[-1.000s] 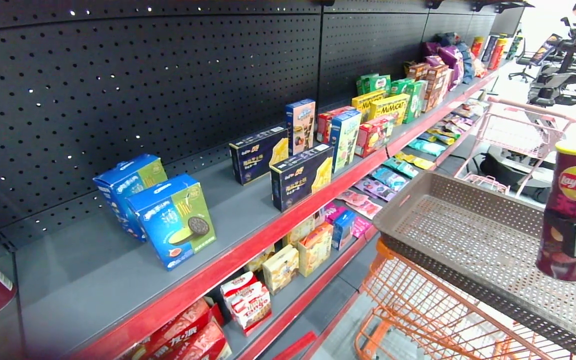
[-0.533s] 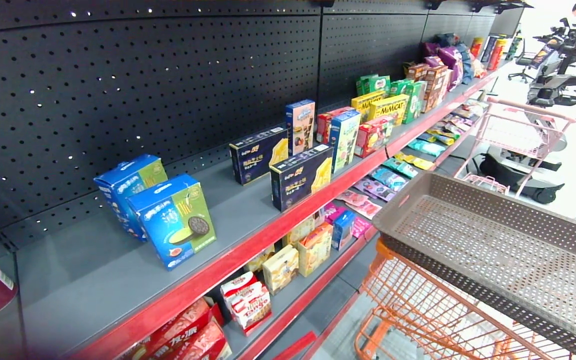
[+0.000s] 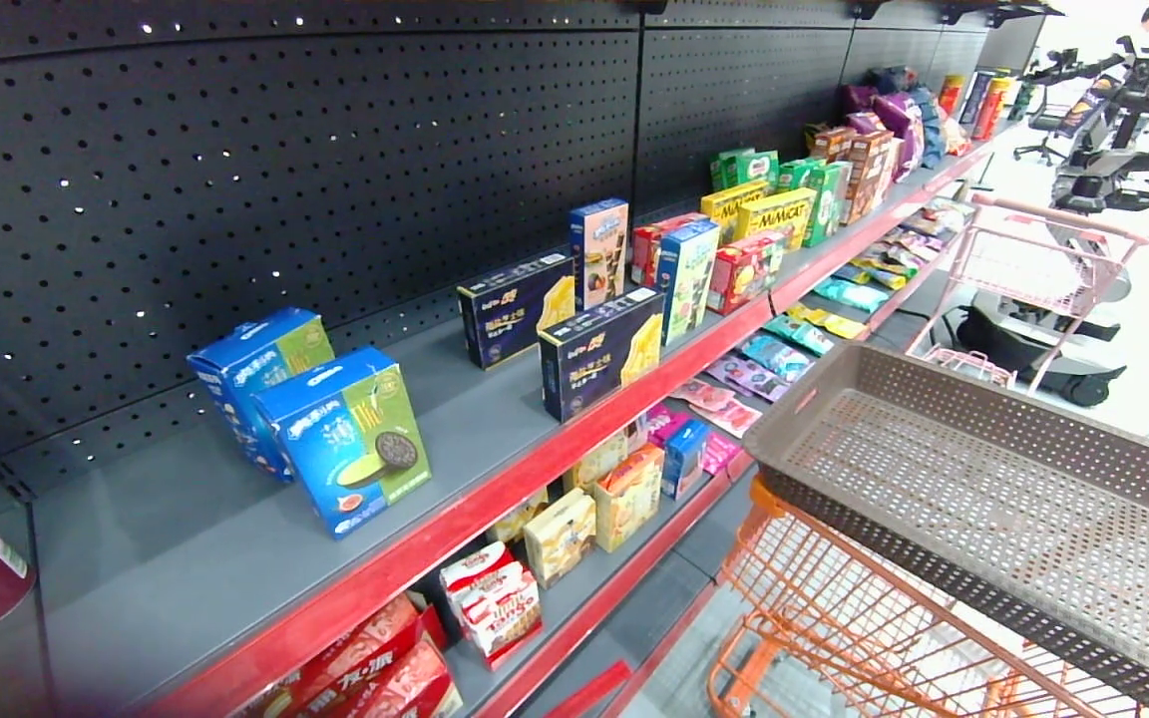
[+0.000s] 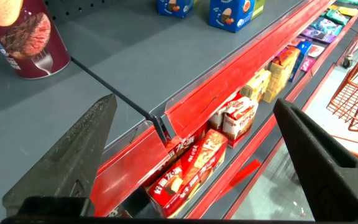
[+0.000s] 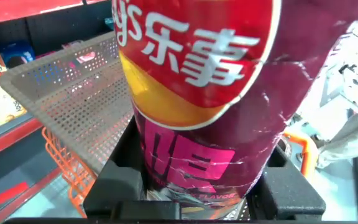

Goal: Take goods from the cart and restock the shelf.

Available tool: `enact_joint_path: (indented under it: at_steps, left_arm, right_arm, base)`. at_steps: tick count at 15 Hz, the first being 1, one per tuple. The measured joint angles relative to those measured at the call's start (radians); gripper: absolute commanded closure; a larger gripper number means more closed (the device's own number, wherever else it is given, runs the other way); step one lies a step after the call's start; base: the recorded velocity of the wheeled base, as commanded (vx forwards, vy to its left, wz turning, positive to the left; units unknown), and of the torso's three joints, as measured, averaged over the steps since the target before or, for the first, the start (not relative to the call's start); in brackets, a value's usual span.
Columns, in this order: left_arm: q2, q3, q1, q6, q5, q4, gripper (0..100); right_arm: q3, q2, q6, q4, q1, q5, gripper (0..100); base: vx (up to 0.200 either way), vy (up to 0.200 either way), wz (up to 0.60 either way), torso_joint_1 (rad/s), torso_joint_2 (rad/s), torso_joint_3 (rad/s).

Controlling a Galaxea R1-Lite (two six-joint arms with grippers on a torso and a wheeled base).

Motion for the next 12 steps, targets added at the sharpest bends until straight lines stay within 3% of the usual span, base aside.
enact_joint_path:
  at_steps: [8, 12]
  left_arm:
    - [0.000, 0.000, 0.000, 0.020, -0.006, -0.001, 0]
    - [0.000, 0.000, 0.000, 0.013, -0.003, 0.000, 0]
  right_arm:
    - [0.042, -0.056, -0.037, -0.001, 0.010, -0.011, 100]
    - [0.077, -0.082, -0.040, -0.003, 0.014, -0.011, 100]
  base:
    - [0.000, 0.000, 0.00, 0.000, 0.00, 0.000]
    - [0.000, 0.000, 0.00, 0.000, 0.00, 0.000]
